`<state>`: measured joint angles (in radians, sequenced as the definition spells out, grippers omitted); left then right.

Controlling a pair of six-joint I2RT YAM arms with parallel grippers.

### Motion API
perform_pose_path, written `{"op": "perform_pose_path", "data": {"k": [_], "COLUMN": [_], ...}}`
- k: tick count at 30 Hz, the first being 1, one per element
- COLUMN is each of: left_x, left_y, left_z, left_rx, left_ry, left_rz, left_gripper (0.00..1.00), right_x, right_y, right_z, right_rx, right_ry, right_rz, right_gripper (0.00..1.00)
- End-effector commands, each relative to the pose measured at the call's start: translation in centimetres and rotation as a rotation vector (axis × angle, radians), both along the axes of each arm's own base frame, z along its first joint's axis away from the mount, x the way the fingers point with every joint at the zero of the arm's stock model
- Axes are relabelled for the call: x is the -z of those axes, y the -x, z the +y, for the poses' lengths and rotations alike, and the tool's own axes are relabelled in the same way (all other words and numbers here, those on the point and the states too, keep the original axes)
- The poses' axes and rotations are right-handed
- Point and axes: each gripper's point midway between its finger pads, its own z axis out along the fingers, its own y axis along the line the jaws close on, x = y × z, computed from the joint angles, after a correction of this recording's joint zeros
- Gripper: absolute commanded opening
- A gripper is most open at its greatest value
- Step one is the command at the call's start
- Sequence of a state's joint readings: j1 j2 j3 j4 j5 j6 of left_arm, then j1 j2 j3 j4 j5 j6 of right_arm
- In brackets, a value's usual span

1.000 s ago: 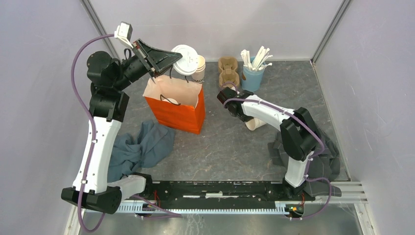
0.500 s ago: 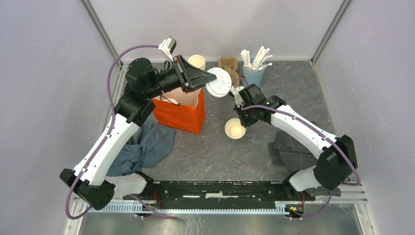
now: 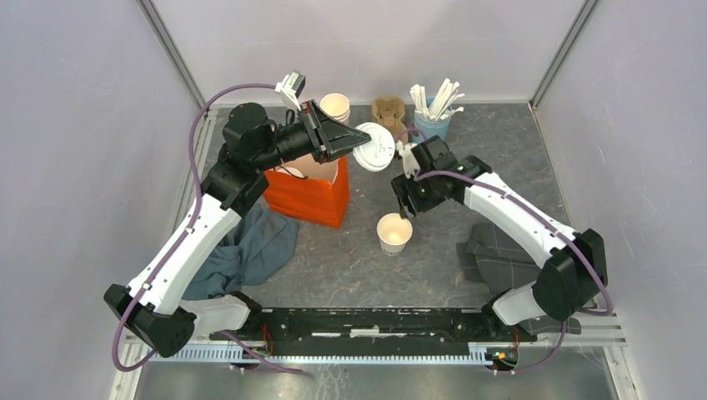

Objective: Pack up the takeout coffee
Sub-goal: Adjust the coffee cup at the center of the board, then close the cup lid on the coffee cup.

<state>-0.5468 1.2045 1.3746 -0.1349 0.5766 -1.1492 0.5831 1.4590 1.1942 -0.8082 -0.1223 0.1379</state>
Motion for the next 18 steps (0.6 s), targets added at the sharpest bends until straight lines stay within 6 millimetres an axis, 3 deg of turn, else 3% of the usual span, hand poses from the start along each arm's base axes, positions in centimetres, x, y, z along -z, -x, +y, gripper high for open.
{"op": "perform_pose_path", "data": {"k": [1,7,10,13,18], "left_x": [-0.5,-0.4,-0.2,0.1,0.1], "left_y": [0.2,0.0,-0.3,-0.6,-0.8], "left_z": [0.2,0.6,1.0,1.6,1.8], "left_rx": [-0.005,-0.021,-0.047,-0.074,-0.084], "left_ry": [-0.013,-0.04,-0.066,-0.082,-0.082], "left_rz": [-0.053,-0.053,-0.049,-0.036,-0.03], "left_gripper": [0.24,0.24,0.24,0.24,0.24], "right_x": [-9.9,-21.6,-25.5,-27.6,-29.1], "right_y": [-2.0,-2.3,-2.1,-1.8,-1.1], "right_z": [0.4,1.9,2.0,2.3,3.6], "right_rx": [-0.02,-0.072,-0.064,-0.069,-0.109], "right_ry": [-0.099,-0.318,-0.4,-0.454,-0.542], "right_rz": [-0.215,-0.477,-0.572,-0.614,-0.607], "right_gripper": [0.71,0.91,0.96,0.98,0.98]}}
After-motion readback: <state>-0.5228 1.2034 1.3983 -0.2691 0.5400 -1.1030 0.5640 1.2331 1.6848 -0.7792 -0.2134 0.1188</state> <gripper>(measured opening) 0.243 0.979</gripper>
